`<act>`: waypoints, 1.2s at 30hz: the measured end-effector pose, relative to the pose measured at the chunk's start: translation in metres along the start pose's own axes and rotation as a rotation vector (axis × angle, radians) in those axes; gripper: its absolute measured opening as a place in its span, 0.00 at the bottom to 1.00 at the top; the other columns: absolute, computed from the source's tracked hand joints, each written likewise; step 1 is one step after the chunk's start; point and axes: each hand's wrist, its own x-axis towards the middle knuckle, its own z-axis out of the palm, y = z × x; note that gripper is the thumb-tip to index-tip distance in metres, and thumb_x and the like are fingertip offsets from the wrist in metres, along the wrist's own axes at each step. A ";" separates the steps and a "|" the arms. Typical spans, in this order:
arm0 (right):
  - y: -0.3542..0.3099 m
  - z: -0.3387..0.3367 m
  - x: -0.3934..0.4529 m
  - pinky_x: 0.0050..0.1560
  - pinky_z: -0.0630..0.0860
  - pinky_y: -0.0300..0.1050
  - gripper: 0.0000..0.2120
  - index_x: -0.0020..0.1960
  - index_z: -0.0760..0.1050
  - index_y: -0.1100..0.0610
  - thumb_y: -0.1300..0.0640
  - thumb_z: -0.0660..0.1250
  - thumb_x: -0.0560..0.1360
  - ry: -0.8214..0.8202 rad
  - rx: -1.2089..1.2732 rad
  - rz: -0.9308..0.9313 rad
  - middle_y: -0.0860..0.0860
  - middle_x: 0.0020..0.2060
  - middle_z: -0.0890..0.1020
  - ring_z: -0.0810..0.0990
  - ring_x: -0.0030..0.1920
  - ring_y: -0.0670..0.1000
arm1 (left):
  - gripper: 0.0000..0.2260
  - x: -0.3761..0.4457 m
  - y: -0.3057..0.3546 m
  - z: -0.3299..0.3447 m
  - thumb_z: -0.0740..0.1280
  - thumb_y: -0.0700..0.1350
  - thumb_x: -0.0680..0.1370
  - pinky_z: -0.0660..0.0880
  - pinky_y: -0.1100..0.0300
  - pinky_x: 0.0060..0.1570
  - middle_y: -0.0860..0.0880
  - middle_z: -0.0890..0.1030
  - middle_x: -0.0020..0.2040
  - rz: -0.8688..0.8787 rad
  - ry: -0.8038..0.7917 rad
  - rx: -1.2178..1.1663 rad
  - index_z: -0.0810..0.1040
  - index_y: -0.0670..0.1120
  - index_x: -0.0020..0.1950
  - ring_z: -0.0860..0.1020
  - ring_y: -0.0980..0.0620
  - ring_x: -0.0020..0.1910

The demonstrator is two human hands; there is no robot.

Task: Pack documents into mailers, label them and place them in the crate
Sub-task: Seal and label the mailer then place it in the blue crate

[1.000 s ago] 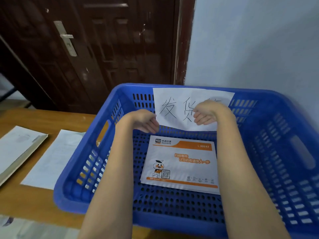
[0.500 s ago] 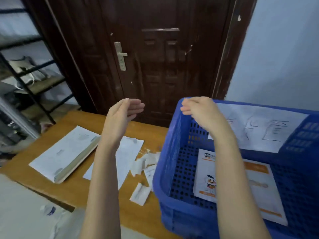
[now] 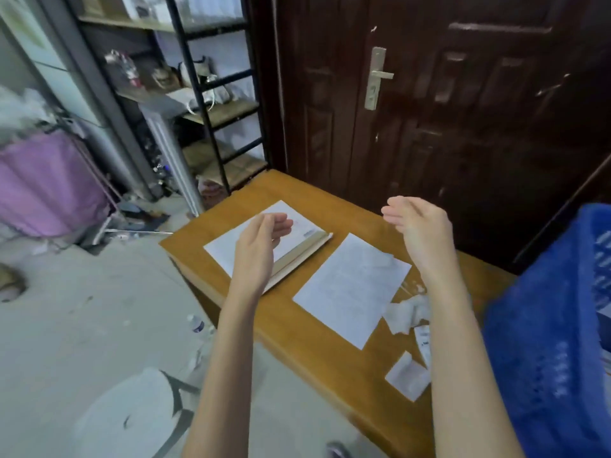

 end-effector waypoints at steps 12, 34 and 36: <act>0.082 0.170 0.116 0.56 0.77 0.42 0.12 0.57 0.77 0.60 0.55 0.59 0.80 -0.174 0.202 0.222 0.54 0.50 0.83 0.83 0.51 0.49 | 0.13 0.171 -0.086 -0.056 0.54 0.44 0.82 0.73 0.62 0.53 0.49 0.81 0.50 -0.138 0.081 0.085 0.78 0.44 0.52 0.79 0.53 0.52; 0.129 0.276 0.181 0.59 0.73 0.48 0.10 0.54 0.77 0.67 0.62 0.61 0.79 0.313 0.304 0.636 0.65 0.54 0.80 0.81 0.52 0.59 | 0.12 0.371 -0.212 -0.052 0.56 0.41 0.80 0.70 0.57 0.52 0.48 0.81 0.51 -0.340 -0.344 0.325 0.77 0.42 0.57 0.79 0.48 0.54; 0.134 0.283 0.175 0.59 0.73 0.48 0.10 0.54 0.77 0.67 0.61 0.62 0.79 0.378 0.315 0.684 0.65 0.54 0.80 0.80 0.55 0.60 | 0.11 0.382 -0.226 -0.055 0.57 0.40 0.80 0.67 0.58 0.49 0.45 0.78 0.52 -0.340 -0.388 0.434 0.75 0.39 0.58 0.76 0.44 0.53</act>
